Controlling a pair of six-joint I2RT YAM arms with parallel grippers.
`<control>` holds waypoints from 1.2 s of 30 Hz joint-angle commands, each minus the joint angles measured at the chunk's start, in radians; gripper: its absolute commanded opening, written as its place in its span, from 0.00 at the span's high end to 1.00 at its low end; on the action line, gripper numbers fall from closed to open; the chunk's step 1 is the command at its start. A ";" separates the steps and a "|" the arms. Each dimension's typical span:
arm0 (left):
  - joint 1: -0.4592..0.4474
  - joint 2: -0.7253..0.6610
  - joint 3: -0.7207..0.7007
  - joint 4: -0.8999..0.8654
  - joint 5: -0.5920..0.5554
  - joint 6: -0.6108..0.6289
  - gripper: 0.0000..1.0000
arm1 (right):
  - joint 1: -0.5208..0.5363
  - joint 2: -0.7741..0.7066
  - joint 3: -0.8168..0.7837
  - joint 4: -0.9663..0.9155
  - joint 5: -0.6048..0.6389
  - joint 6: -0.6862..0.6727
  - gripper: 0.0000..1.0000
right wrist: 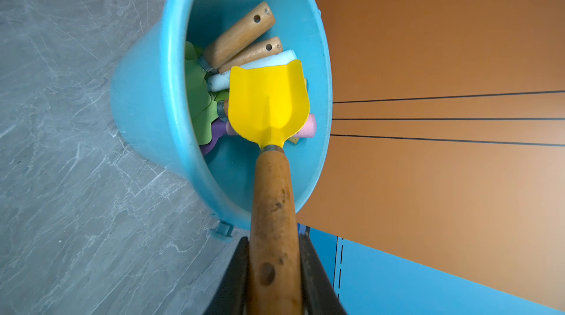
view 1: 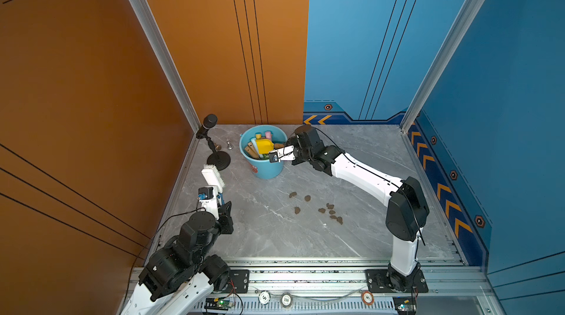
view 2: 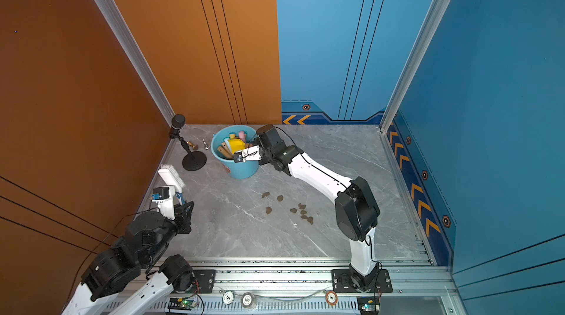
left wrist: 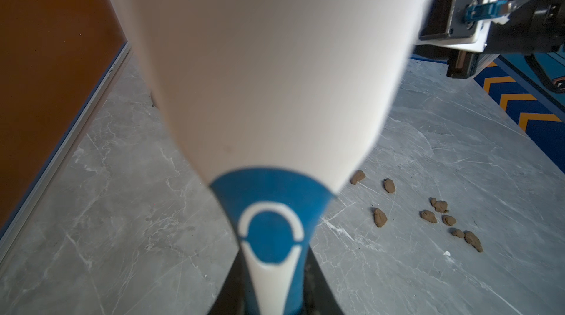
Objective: Brush the soil off the hand trowel and place it into the bucket
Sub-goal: Place the hand trowel in the bucket, then place the brush at the center of the board.
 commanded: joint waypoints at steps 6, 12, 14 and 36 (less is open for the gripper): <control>0.012 -0.008 -0.005 -0.001 -0.025 -0.010 1.00 | -0.001 0.038 0.064 0.045 0.058 -0.029 0.68; 0.013 -0.006 -0.005 -0.001 -0.022 -0.008 1.00 | -0.006 0.066 0.094 0.051 0.061 -0.016 0.62; 0.013 -0.006 -0.005 -0.001 -0.023 -0.008 1.00 | -0.004 0.080 0.107 0.074 0.088 -0.001 0.62; -0.001 0.247 0.000 0.044 0.300 0.047 1.00 | -0.022 -0.217 -0.124 0.191 0.238 0.873 0.00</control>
